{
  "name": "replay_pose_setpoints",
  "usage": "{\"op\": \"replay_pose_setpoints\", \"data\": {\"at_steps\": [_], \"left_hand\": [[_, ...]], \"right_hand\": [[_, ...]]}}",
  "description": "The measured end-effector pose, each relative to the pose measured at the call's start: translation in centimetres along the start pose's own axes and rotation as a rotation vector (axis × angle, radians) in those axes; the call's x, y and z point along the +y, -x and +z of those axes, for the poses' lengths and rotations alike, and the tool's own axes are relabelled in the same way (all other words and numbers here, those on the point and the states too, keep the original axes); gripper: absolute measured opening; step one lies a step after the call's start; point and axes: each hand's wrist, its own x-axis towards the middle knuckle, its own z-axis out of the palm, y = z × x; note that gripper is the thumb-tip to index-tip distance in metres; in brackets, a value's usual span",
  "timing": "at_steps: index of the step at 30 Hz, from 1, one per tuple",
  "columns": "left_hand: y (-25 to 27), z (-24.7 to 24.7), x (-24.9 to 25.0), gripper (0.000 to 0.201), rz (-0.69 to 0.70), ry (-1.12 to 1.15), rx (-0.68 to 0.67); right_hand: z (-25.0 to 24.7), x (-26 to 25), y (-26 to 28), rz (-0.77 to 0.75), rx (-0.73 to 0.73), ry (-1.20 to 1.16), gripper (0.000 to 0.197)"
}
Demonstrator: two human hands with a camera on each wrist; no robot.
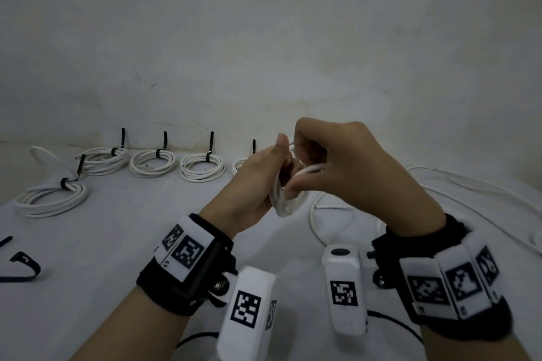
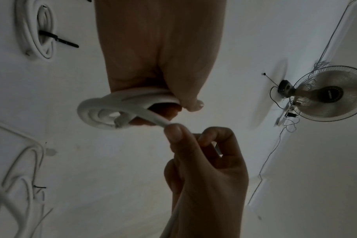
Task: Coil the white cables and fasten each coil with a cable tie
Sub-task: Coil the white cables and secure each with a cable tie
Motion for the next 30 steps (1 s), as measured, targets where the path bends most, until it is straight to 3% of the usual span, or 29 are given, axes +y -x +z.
{"op": "replay_pose_setpoints", "data": {"at_steps": [4,10,13,17,21,25,30], "left_hand": [[0.0,-0.1,0.3,0.053,-0.035,-0.015,0.024],[-0.2,-1.2,1.5,0.043,-0.064,0.172,0.104],[-0.1,-1.8,1.9,0.044,-0.066,0.215,0.094],[0.3,-1.3,2.0,0.046,-0.137,0.305,-0.018],[0.5,-1.3,2.4,0.048,-0.074,0.378,-0.045],[0.5,-2.1,2.9,0.027,-0.001,0.42,-0.012],[0.3,-3.2,3.2,0.025,0.073,0.55,0.024]], "right_hand": [[0.3,0.8,-0.2,-0.005,0.079,-0.069,0.031],[-1.4,2.6,0.3,0.068,0.288,-0.181,0.003],[-1.4,3.5,0.4,0.106,0.378,-0.259,0.012],[0.2,4.1,-0.3,0.084,0.459,-0.136,0.013],[0.4,4.6,-0.3,0.14,0.522,-0.149,0.01],[0.4,5.4,-0.2,0.179,0.528,-0.183,0.012],[0.6,6.2,-0.2,0.27,0.472,-0.231,0.011]]}}
